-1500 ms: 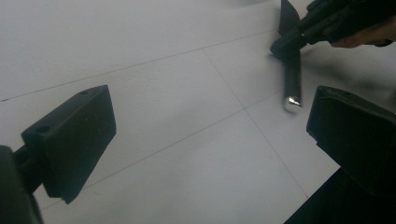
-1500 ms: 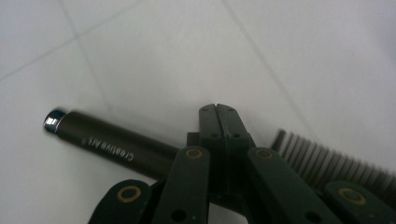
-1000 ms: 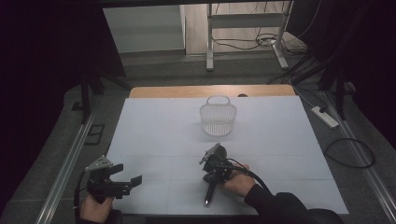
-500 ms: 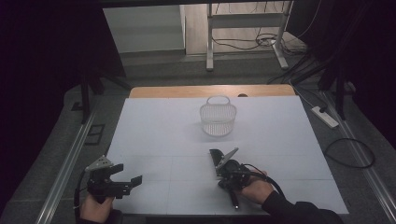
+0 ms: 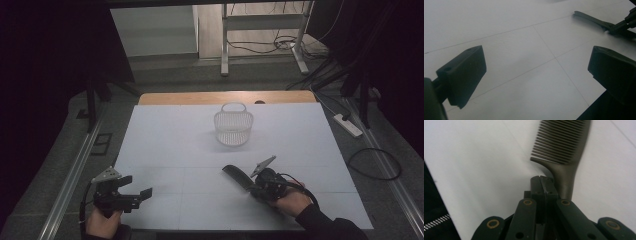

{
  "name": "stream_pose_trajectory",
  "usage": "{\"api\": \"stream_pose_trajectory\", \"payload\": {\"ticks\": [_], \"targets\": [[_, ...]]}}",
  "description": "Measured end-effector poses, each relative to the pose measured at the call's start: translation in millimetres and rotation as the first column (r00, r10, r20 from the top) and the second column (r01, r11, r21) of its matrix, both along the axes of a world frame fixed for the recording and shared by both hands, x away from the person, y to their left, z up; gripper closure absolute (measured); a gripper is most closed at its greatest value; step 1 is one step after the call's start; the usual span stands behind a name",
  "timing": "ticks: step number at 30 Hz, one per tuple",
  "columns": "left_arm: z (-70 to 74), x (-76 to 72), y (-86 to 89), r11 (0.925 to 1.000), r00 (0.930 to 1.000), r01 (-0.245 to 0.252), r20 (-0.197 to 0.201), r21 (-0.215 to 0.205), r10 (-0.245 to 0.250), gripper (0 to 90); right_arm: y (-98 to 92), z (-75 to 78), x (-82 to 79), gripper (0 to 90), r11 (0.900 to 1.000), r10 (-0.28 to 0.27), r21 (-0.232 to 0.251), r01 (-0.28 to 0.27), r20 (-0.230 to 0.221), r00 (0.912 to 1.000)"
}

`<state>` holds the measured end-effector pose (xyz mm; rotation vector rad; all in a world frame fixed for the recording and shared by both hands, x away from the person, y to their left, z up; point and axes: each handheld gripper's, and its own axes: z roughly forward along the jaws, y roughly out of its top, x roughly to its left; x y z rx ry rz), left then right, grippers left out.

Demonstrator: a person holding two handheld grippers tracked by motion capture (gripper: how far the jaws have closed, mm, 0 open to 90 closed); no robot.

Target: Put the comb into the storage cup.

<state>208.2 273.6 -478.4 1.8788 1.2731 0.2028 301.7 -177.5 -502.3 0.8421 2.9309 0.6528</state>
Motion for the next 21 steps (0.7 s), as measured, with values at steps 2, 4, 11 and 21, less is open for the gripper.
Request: {"api": "stream_pose_trajectory", "payload": {"ticks": [2, 4, 11, 21], "targets": [[0.0, 0.0, 0.0, 1.0, 1.0, 0.0, 0.0, 0.0, 0.0, 2.3, -5.2, 0.4, 1.8, 89.5, 1.0, -0.01, -0.004, 0.01, 0.008, 0.9999], [0.0, 0.1, -0.1, 1.0, 1.0, 0.0, 0.0, 0.0, 0.0, 2.3, -9.0, 0.6, 3.2, 89.5, 1.0, -0.026, -0.001, 0.026, 0.009, 0.9996], [0.0, 0.1, 0.0, 1.0, 1.0, 0.0, -0.001, 0.0, 0.0, 2.3, -8.6, 0.8, 0.5, 89.3, 1.0, -0.027, 0.0, 0.027, 0.01, 0.9996], [0.4, -0.3, -2.0, 0.9999, 1.0, 0.006, 0.005, 0.013, -0.006, 2.5, -13.2, 18.0, -11.5, 68.6, 0.998, -0.038, 0.057, 0.034, 0.068, 0.997]]}}
